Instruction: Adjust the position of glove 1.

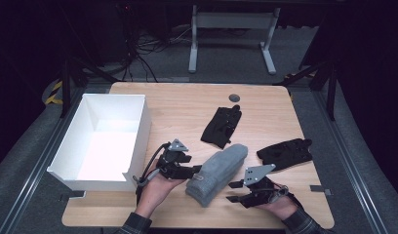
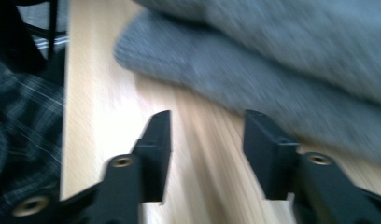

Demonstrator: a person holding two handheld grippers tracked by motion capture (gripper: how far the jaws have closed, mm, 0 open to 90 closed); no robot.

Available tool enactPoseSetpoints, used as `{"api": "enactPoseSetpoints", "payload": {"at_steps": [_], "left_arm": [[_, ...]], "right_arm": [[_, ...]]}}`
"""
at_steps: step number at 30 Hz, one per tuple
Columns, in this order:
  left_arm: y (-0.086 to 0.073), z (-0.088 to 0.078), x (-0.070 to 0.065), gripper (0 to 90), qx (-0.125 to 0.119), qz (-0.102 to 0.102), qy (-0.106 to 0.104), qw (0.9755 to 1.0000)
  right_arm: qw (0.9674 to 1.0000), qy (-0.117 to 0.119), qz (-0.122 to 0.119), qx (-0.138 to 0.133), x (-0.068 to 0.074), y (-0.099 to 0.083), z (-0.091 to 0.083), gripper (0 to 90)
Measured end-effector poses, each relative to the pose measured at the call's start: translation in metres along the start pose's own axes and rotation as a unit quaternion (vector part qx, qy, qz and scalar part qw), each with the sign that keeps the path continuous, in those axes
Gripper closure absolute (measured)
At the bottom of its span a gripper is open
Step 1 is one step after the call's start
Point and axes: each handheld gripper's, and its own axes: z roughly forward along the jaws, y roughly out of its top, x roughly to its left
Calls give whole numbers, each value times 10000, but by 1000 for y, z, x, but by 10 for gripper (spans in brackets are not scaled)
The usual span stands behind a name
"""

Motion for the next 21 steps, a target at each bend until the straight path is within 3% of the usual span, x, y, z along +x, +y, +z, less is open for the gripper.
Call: {"api": "enactPoseSetpoints", "payload": {"at_steps": [5,9,13,21], "left_arm": [[14,14,-2,264,-10,186,-191,9996],[23,27,-3,176,66,223,-296,9993],[26,42,-7,146,273,293,-298,9988],[16,64,-15,114,663,358,-350,9965]], "right_arm": [[9995,-254,188,4,-8,-12,-8,330],[9993,-257,269,71,-12,-17,-9,274],[9991,-317,275,106,-15,-19,-8,260],[9986,-431,254,160,-19,-21,-8,255]]}}
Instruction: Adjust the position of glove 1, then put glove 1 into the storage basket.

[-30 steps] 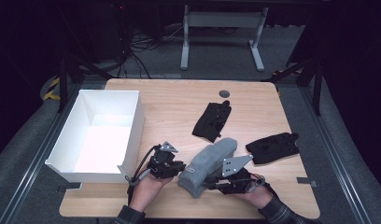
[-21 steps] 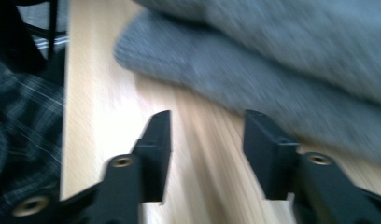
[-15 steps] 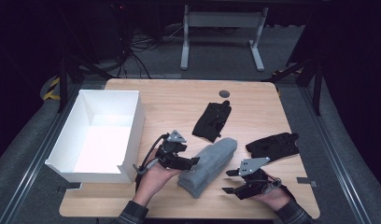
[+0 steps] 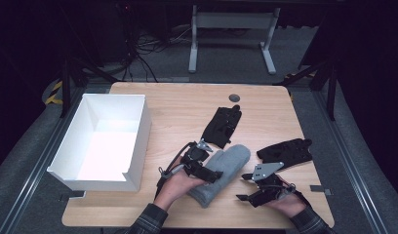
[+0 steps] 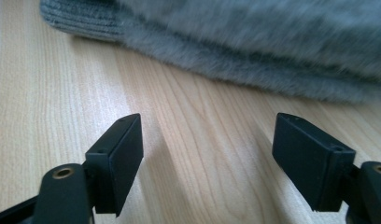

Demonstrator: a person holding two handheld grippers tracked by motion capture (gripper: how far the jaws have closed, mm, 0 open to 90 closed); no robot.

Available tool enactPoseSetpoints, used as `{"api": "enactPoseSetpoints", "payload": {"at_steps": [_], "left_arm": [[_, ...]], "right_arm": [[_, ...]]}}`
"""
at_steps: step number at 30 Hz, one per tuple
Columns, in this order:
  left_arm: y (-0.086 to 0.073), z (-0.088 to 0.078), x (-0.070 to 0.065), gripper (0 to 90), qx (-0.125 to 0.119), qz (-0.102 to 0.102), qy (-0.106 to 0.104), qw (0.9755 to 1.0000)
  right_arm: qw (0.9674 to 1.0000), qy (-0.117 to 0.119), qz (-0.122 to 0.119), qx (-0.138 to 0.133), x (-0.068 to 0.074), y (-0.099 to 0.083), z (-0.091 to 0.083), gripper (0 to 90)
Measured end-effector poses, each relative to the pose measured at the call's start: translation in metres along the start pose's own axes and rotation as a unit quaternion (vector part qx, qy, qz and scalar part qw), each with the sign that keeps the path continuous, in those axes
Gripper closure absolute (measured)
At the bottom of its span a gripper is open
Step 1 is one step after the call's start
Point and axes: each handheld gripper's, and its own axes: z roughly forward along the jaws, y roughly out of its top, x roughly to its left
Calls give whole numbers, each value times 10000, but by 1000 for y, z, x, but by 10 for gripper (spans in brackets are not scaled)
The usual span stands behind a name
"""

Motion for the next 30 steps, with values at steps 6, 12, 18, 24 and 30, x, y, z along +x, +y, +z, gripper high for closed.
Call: {"api": "enactPoseSetpoints", "payload": {"at_steps": [6,12,18,24,30], "left_arm": [[-4,12,1,80,123,-5,-147,9998],[-6,18,3,104,272,-61,-308,9991],[-6,21,3,178,372,-28,-485,9981],[-4,21,1,329,497,95,-686,9964],[0,20,2,547,662,14,-837,9943]], "right_arm": [[10000,-62,-24,-7,-2,-1,-1,244],[10000,-80,-13,-29,-4,-3,-1,212],[9998,-155,-100,-70,-5,-5,1,162],[9996,-222,-167,-77,-4,-5,2,155],[9995,-230,-164,-125,-4,-7,2,150]]}}
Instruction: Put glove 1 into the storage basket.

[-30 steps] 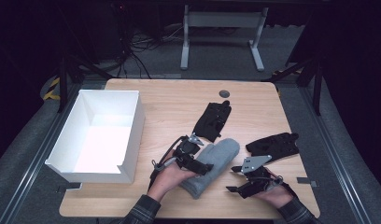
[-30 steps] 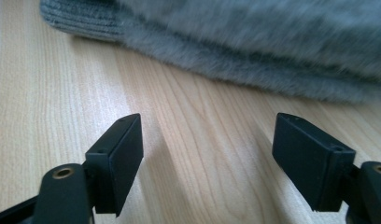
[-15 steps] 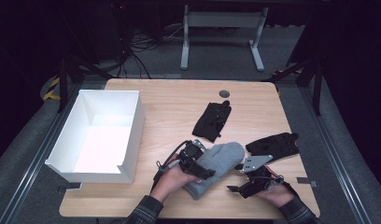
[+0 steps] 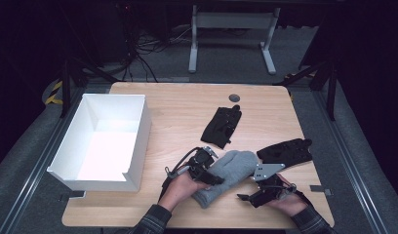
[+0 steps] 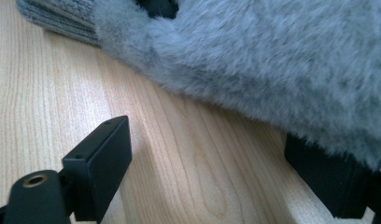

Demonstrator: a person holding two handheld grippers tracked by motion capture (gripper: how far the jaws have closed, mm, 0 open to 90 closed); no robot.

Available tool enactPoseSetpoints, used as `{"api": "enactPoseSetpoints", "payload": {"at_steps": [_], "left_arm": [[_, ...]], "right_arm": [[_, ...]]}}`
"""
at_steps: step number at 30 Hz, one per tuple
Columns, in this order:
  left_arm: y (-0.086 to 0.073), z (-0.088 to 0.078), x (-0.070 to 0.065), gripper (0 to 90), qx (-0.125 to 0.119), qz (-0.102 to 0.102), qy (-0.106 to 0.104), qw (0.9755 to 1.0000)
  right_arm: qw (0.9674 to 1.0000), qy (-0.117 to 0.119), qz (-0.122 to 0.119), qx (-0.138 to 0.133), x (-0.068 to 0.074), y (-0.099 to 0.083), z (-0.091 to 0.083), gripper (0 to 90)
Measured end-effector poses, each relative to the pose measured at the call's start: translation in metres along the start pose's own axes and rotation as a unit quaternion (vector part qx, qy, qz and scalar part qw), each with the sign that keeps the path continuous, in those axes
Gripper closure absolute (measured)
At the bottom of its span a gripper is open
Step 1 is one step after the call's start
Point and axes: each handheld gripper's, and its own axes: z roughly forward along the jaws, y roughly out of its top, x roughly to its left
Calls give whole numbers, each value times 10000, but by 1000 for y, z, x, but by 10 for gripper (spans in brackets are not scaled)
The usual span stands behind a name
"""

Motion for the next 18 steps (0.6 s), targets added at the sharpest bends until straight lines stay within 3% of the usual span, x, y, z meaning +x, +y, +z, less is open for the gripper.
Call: {"api": "enactPoseSetpoints", "payload": {"at_steps": [6,11,18], "left_arm": [[0,-7,-1,673,-37,30,-21,10000],[-2,-18,-1,690,-132,26,29,9999],[-2,-43,1,691,-465,-34,220,9987]], "right_arm": [[9999,-16,4,-137,0,-3,1,142],[9999,-24,8,-137,0,-3,1,140],[9999,-35,14,-133,0,-3,1,139]]}}
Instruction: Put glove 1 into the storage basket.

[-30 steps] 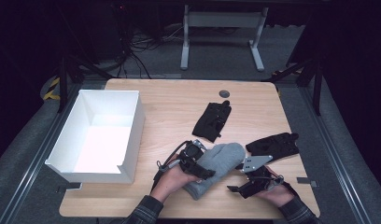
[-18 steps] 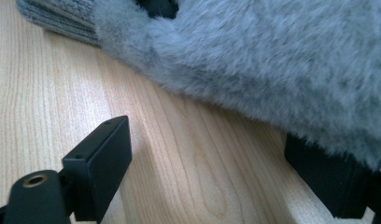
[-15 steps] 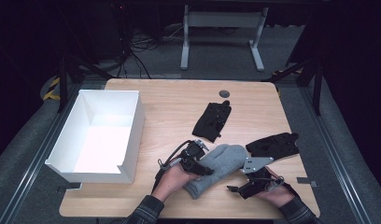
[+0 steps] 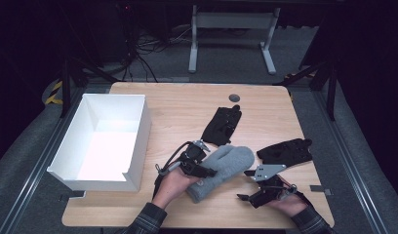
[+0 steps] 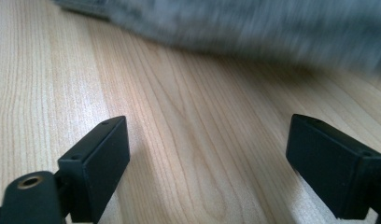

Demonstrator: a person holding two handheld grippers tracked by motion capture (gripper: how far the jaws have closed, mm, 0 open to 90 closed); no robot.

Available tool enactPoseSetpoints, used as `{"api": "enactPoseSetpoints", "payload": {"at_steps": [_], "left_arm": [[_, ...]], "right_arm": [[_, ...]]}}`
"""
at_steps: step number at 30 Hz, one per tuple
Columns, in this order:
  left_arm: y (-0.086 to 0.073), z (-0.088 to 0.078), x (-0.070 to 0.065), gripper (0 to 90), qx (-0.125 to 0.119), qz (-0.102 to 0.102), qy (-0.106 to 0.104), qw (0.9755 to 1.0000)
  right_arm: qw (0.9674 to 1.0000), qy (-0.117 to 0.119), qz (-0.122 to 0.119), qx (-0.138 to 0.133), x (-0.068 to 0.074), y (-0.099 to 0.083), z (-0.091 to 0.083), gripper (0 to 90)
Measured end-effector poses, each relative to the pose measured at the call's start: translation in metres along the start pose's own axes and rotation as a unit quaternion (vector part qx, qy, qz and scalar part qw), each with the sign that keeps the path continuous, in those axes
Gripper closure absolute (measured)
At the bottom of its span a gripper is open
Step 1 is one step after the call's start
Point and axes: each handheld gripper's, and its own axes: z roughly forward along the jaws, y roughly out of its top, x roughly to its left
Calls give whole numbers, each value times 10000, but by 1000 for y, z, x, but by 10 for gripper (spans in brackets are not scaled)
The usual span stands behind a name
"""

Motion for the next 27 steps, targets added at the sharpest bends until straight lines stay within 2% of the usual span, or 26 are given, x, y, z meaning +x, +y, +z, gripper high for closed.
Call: {"api": "enactPoseSetpoints", "payload": {"at_steps": [7,14,21,22,27], "left_arm": [[9,-29,2,690,-337,-58,184,9992],[21,-58,1,689,-509,-81,447,9977],[34,-83,-1,689,-531,-67,587,9968],[38,-90,0,689,-554,-59,621,9965],[46,-107,2,688,-624,-60,680,9957]], "right_arm": [[10000,-13,10,3,0,0,0,136],[10000,-5,21,13,0,0,0,138],[10000,-22,29,12,-1,0,0,138],[10000,-24,28,11,-1,0,0,138],[10000,-23,31,11,-1,0,0,138]]}}
